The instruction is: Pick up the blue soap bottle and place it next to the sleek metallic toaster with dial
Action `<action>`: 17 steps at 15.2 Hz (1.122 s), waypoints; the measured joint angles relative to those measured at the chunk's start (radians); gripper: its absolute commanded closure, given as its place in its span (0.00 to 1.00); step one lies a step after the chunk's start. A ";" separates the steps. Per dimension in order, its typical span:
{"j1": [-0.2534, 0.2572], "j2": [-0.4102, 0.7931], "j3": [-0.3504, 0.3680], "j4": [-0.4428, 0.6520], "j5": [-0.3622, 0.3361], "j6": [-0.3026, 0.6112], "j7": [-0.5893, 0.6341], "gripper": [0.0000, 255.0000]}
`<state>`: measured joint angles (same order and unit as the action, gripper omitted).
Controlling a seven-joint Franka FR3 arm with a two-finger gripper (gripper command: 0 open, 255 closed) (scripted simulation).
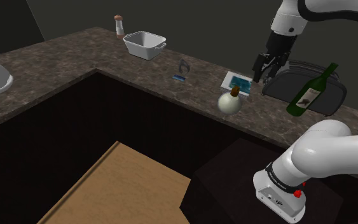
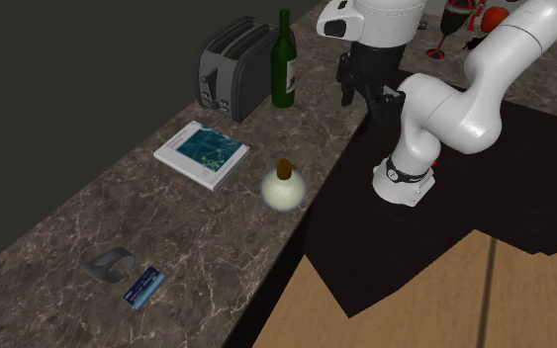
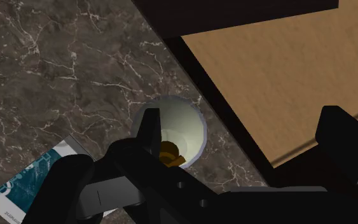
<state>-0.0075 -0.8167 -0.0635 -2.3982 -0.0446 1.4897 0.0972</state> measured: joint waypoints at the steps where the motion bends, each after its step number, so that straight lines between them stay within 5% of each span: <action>1: 0.000 0.000 0.000 0.000 0.000 0.000 0.000 0.00; 17: -0.026 0.434 -0.130 -0.007 -0.071 0.455 -0.125 0.00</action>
<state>-0.0333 -0.3824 -0.1938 -2.4052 -0.1153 1.9446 -0.0280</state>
